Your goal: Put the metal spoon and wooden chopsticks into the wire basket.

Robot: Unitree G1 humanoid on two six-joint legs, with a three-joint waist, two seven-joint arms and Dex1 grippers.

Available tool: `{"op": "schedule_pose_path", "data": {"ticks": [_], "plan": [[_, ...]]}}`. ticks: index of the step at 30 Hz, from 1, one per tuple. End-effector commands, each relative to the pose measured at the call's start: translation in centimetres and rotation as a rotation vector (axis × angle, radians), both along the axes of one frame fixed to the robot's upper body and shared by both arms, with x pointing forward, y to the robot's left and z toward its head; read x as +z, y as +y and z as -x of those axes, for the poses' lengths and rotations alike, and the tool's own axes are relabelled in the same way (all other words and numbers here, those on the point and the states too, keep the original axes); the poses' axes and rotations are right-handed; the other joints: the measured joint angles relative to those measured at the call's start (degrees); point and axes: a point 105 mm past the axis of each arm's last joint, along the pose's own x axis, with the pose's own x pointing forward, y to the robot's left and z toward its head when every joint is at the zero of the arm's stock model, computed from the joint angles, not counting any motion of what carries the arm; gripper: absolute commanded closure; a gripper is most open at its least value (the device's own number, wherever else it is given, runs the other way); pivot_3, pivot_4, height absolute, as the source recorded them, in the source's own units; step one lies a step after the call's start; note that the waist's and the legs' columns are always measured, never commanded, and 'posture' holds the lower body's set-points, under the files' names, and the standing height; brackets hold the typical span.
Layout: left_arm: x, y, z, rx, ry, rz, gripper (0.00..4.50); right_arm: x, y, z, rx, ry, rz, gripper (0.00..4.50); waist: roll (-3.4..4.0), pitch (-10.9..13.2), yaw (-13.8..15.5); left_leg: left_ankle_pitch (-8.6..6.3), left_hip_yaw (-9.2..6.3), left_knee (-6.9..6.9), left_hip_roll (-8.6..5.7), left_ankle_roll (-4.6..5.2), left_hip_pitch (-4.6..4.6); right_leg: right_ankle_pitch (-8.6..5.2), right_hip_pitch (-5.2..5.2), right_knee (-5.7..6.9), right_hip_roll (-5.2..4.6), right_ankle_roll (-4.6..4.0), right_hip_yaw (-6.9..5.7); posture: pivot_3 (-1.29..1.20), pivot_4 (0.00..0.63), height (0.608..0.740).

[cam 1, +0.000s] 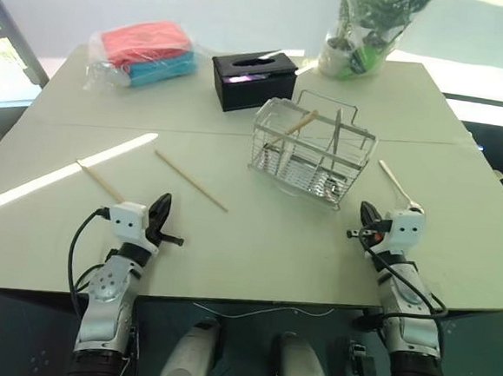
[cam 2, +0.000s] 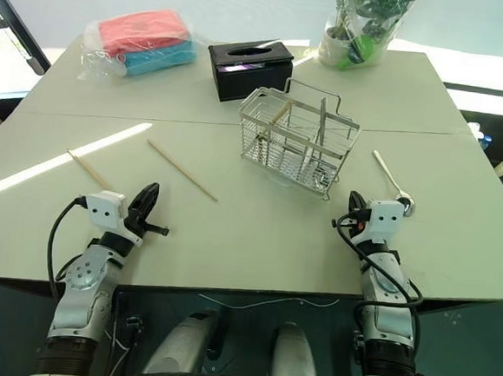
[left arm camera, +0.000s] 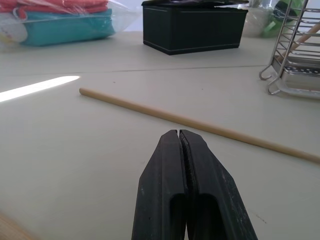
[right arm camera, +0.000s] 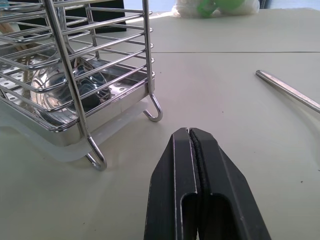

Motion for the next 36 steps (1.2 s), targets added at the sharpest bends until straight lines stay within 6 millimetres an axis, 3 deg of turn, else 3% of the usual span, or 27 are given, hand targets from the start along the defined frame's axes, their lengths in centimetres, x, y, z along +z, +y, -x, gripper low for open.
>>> {"op": "schedule_pose_path", "data": {"ticks": [1,4,9,14,22,26,34,36], "plan": [[1.3,0.3,-0.2,-0.012,-0.021,-0.002,4.45,1.3,-0.2,0.0,-0.008,-0.050,0.004,4.50,0.00,0.0,0.0,0.00,0.00,0.00,0.00,0.00,0.00,0.00,-0.01,0.00,0.00,0.00,0.00,0.00,0.150,0.740],[1.7,0.2,-0.4,-0.054,0.017,0.010,4.45,1.3,-0.2,0.0,-0.008,-0.049,0.004,4.50,0.00,0.0,0.0,0.00,0.00,0.00,0.00,0.00,0.00,0.00,0.00,0.00,0.00,0.00,0.00,0.00,0.150,0.740],[4.4,-2.6,0.8,-0.423,0.084,0.152,4.45,1.3,-0.2,0.0,-0.008,-0.049,0.003,4.50,0.01,0.0,-0.1,0.00,-0.02,-0.01,0.01,0.00,0.00,0.00,-0.07,0.01,0.01,-0.01,-0.01,0.00,0.150,0.740],[5.5,-4.4,2.2,-0.659,0.133,-0.004,4.45,1.4,-0.1,-0.2,-0.004,-0.054,0.004,4.50,0.07,0.0,-0.4,0.00,-0.01,-0.08,0.02,-0.01,0.01,-0.03,-0.10,0.01,0.01,-0.05,0.02,0.00,0.150,0.740],[8.9,-7.3,3.7,-0.970,0.094,0.015,4.45,2.2,-0.6,-0.1,-0.007,-0.069,0.016,4.50,0.09,0.0,-0.3,0.00,-0.01,-0.09,0.02,-0.01,0.00,-0.04,-0.18,0.01,0.00,-0.08,0.04,0.00,0.150,0.740],[9.6,-8.4,4.4,-1.128,0.131,-0.015,4.45,2.8,-0.8,0.0,-0.010,-0.044,0.033,4.50,0.15,0.1,-0.4,0.00,-0.01,-0.10,0.02,-0.01,-0.01,-0.04,-0.15,0.02,0.01,-0.08,0.05,0.00,0.150,0.740],[10.0,-8.3,2.7,-1.113,0.119,-0.036,4.45,7.7,-2.5,0.0,0.036,0.056,0.187,4.50,0.27,0.1,-0.3,0.01,0.01,-0.10,0.02,0.01,-0.05,-0.05,-0.15,0.02,-0.02,-0.10,0.10,0.00,0.150,0.740],[10.0,-8.3,2.5,-1.099,0.113,-0.029,4.50,8.4,-2.8,0.3,0.068,0.108,0.209,3.93,0.25,0.1,-0.2,0.01,0.01,-0.09,0.02,0.01,-0.08,-0.06,-0.14,0.00,-0.11,-0.11,0.08,0.00,0.150,0.740]]}}
